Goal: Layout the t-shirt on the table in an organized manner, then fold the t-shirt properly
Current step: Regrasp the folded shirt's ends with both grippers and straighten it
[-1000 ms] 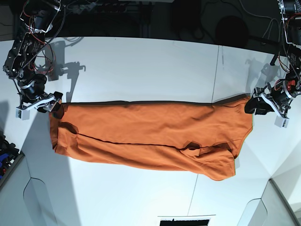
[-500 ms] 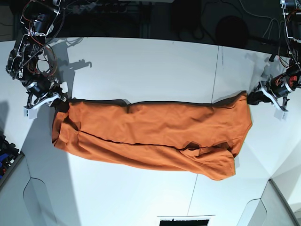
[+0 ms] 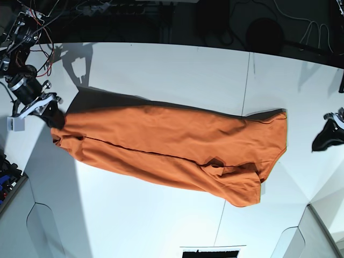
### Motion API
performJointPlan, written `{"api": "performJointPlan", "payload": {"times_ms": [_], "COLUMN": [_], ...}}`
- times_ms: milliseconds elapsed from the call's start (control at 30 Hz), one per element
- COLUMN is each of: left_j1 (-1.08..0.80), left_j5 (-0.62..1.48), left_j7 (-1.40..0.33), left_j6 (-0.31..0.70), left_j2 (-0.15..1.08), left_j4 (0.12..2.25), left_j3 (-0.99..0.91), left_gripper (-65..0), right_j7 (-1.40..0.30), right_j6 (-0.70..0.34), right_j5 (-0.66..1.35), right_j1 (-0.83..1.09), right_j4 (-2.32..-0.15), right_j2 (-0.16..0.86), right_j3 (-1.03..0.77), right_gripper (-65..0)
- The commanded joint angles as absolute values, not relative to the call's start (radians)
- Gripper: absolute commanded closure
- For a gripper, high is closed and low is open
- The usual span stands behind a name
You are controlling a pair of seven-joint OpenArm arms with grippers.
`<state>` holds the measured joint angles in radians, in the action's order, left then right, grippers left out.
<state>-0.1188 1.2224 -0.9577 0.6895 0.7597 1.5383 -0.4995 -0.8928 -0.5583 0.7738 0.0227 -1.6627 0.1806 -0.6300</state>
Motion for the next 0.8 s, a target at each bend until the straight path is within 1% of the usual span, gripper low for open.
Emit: {"api": "performJointPlan", "payload": {"times_ms": [0,200,333,400,433,467,500,533,567,600,767], "left_j1": [-0.109,-0.109,-0.109,-0.108,-0.108,-0.107,-0.105,-0.104,-0.099,-0.097,-0.101], "left_j5": [1.242,1.225,1.134,1.073,1.036,1.000,0.973,0.956,0.950,0.949,0.950], "left_j7": [-0.948,-0.947,-0.913,-0.860,-0.832,-0.808,-0.792,-0.788,-0.797,-0.811,-0.865], "left_j6": [0.698,0.698,0.698,0.698,0.698,0.698,0.698,0.698,0.690,0.685,0.693], "left_j2": [0.791,0.792,0.792,0.792,0.790,0.785,0.775,0.762,0.743,0.722,0.636], "left_j4": [1.557,1.557,1.551,1.536,1.525,1.514,1.499,1.482,1.462,1.443,1.383], "left_j3": [-0.510,-0.485,-0.366,-0.289,-0.255,-0.226,-0.205,-0.193,-0.189,-0.189,-0.189], "left_gripper": [0.0,0.0,-0.8,-12.5,-19.2,-25.8,-31.0,-34.1,-34.9,-34.9,-34.9], "right_j7": [-0.870,-0.861,-0.799,-0.794,-0.797,-0.802,-0.804,-0.806,-0.813,-0.818,-0.819], "right_j6": [-0.565,-0.565,-0.561,-0.545,-0.545,-0.545,-0.545,-0.545,-0.545,-0.545,-0.545], "right_j5": [0.794,0.784,0.680,0.638,0.631,0.628,0.628,0.628,0.628,0.629,0.653], "right_j1": [0.005,-0.096,-0.186,-0.233,-0.250,-0.261,-0.264,-0.262,-0.256,-0.247,-0.186], "right_j4": [-1.679,-1.679,-1.647,-1.598,-1.570,-1.542,-1.521,-1.505,-1.496,-1.494,-1.501], "right_j2": [0.200,0.199,0.198,0.196,0.196,0.196,0.196,0.196,0.196,0.196,0.196], "right_j3": [-0.645,-0.648,-0.640,-0.626,-0.615,-0.605,-0.595,-0.586,-0.583,-0.582,-0.595], "right_gripper": [0.0,0.0,0.0,0.0,-4.4,-16.2,-28.0,-37.3,-42.3,-43.2,-43.0]}}
